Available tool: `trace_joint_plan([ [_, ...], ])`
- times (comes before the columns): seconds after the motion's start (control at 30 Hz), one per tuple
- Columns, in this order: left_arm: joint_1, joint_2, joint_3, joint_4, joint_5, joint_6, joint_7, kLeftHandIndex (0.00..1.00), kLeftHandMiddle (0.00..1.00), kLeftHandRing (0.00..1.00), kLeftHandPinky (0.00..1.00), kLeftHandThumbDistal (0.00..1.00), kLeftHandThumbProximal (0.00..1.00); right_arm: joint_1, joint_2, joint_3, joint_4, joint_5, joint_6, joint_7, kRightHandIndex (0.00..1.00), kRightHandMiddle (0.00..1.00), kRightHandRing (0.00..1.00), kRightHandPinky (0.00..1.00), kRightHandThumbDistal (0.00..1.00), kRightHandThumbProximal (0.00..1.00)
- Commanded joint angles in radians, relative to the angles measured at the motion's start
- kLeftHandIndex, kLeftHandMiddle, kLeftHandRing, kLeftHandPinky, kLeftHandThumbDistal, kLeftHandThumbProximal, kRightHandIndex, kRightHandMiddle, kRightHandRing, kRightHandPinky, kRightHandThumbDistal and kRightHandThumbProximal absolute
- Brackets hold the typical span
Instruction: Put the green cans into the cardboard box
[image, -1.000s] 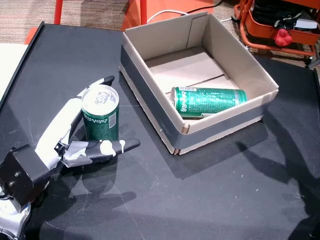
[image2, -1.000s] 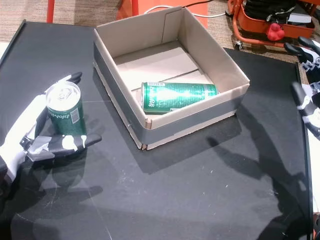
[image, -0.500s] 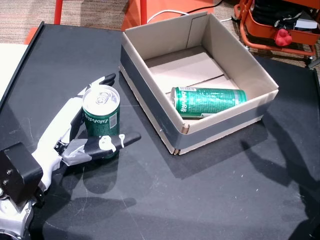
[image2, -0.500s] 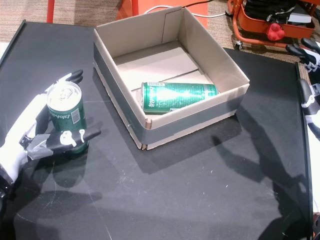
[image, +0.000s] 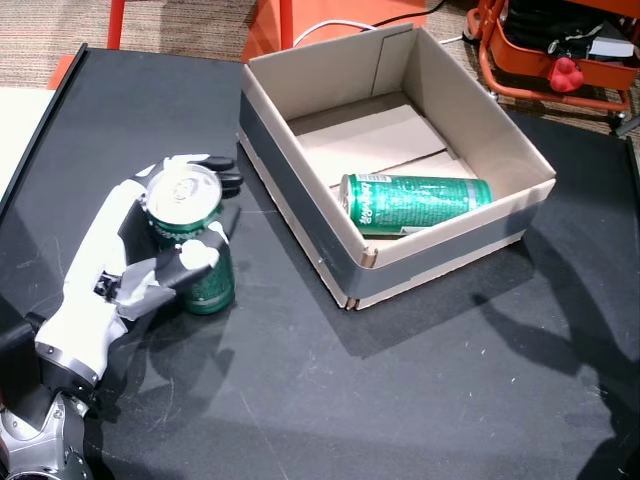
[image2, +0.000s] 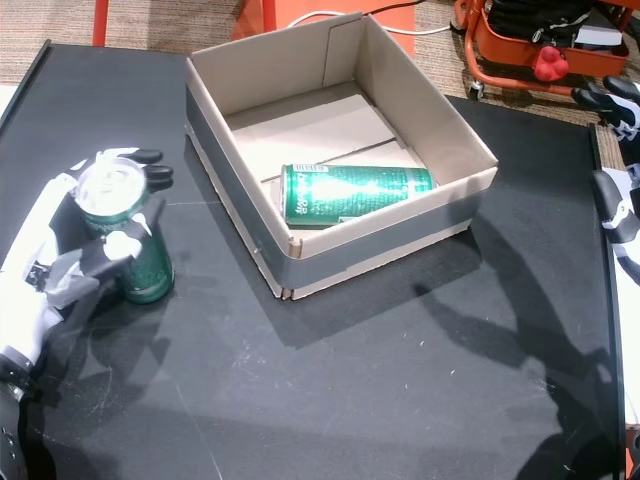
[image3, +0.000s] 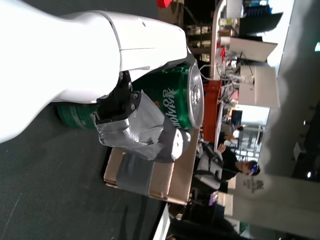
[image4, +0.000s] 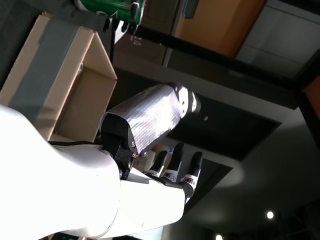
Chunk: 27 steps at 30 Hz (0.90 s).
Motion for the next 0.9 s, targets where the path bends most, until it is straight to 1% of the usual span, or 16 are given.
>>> trace_joint_plan([
  [0.0, -0.008, -0.002, 0.004, 0.002, 0.002, -0.013, 0.003, 0.83, 0.69, 0.6, 0.64, 0.47, 0.23, 0.007, 0.004, -0.018, -0.016, 0.036, 0.014, 0.014, 0.99, 0.79, 0.73, 0.76, 0.9, 0.65],
  [0.07, -0.007, 0.004, 0.0, 0.002, 0.009, -0.016, 0.005, 0.83, 0.69, 0.6, 0.65, 0.49, 0.25, 0.008, 0.008, -0.02, -0.029, 0.048, 0.018, 0.016, 0.95, 0.79, 0.73, 0.76, 0.91, 0.62],
  [0.13, -0.005, 0.009, -0.002, 0.003, 0.009, -0.013, -0.005, 0.83, 0.69, 0.61, 0.65, 0.52, 0.26, 0.016, 0.013, -0.017, -0.048, 0.05, 0.014, 0.0, 0.94, 0.79, 0.72, 0.75, 0.9, 0.62],
  [0.2, -0.001, 0.013, -0.003, 0.003, 0.011, -0.009, -0.013, 0.83, 0.69, 0.61, 0.65, 0.51, 0.25, 0.024, 0.017, -0.02, -0.067, 0.059, 0.012, -0.002, 0.93, 0.78, 0.7, 0.76, 0.97, 0.63],
  [0.23, 0.001, 0.017, -0.006, 0.003, 0.015, -0.011, -0.013, 0.83, 0.69, 0.61, 0.65, 0.52, 0.25, 0.025, 0.022, -0.026, -0.077, 0.071, 0.006, 0.005, 0.89, 0.76, 0.69, 0.77, 0.96, 0.66],
  [0.3, 0.003, 0.022, -0.009, 0.004, 0.02, -0.008, -0.013, 0.83, 0.69, 0.61, 0.65, 0.55, 0.25, 0.021, 0.024, -0.034, -0.089, 0.097, 0.014, 0.033, 0.86, 0.75, 0.69, 0.77, 0.9, 0.64],
  [0.37, 0.006, 0.024, -0.005, 0.004, 0.018, -0.005, -0.013, 0.81, 0.66, 0.59, 0.63, 0.57, 0.26, 0.018, 0.022, -0.04, -0.091, 0.105, 0.014, 0.037, 0.83, 0.73, 0.68, 0.74, 0.92, 0.64],
  [0.43, 0.004, 0.022, 0.006, 0.005, 0.006, 0.006, -0.019, 0.78, 0.64, 0.58, 0.62, 0.57, 0.22, 0.017, 0.018, -0.043, -0.087, 0.102, 0.003, 0.035, 0.82, 0.73, 0.68, 0.74, 0.97, 0.67],
  [0.47, 0.003, 0.021, 0.011, 0.005, 0.0, 0.009, -0.021, 0.75, 0.62, 0.57, 0.6, 0.52, 0.21, 0.016, 0.018, -0.044, -0.087, 0.101, -0.002, 0.034, 0.81, 0.72, 0.68, 0.73, 0.97, 0.69],
  [0.53, -0.001, 0.016, 0.025, 0.006, -0.015, 0.03, -0.021, 0.65, 0.56, 0.54, 0.51, 0.42, 0.15, 0.014, 0.018, -0.045, -0.082, 0.1, -0.006, 0.034, 0.8, 0.72, 0.68, 0.73, 1.0, 0.7],
  [0.57, -0.002, 0.015, 0.026, 0.006, -0.01, 0.03, 0.004, 0.61, 0.53, 0.5, 0.46, 0.32, 0.16, 0.013, 0.017, -0.045, -0.078, 0.103, 0.004, 0.037, 0.8, 0.72, 0.69, 0.73, 0.97, 0.66],
  [0.63, 0.002, 0.017, 0.007, 0.006, 0.035, -0.006, 0.1, 0.5, 0.45, 0.43, 0.39, 0.21, 0.26, 0.013, 0.02, -0.042, -0.072, 0.101, 0.021, 0.037, 0.83, 0.73, 0.69, 0.74, 0.89, 0.61],
  [0.7, 0.007, 0.023, -0.016, 0.005, 0.081, -0.041, 0.182, 0.41, 0.41, 0.4, 0.37, 0.13, 0.31, 0.015, 0.026, -0.037, -0.072, 0.09, 0.015, 0.021, 0.85, 0.72, 0.68, 0.73, 0.9, 0.63],
  [0.73, 0.009, 0.025, -0.025, 0.005, 0.097, -0.053, 0.208, 0.38, 0.39, 0.39, 0.37, 0.09, 0.3, 0.015, 0.029, -0.035, -0.072, 0.086, 0.007, 0.016, 0.86, 0.73, 0.68, 0.74, 0.9, 0.64],
  [0.8, 0.011, 0.027, -0.037, 0.006, 0.121, -0.07, 0.253, 0.33, 0.37, 0.39, 0.37, 0.09, 0.3, 0.016, 0.03, -0.033, -0.068, 0.083, 0.005, 0.009, 0.87, 0.73, 0.67, 0.75, 0.91, 0.66],
  [0.87, 0.012, 0.029, -0.046, 0.007, 0.137, -0.084, 0.287, 0.3, 0.35, 0.39, 0.38, 0.12, 0.27, 0.019, 0.027, -0.03, -0.063, 0.082, 0.019, 0.003, 0.88, 0.74, 0.68, 0.75, 0.88, 0.62],
])
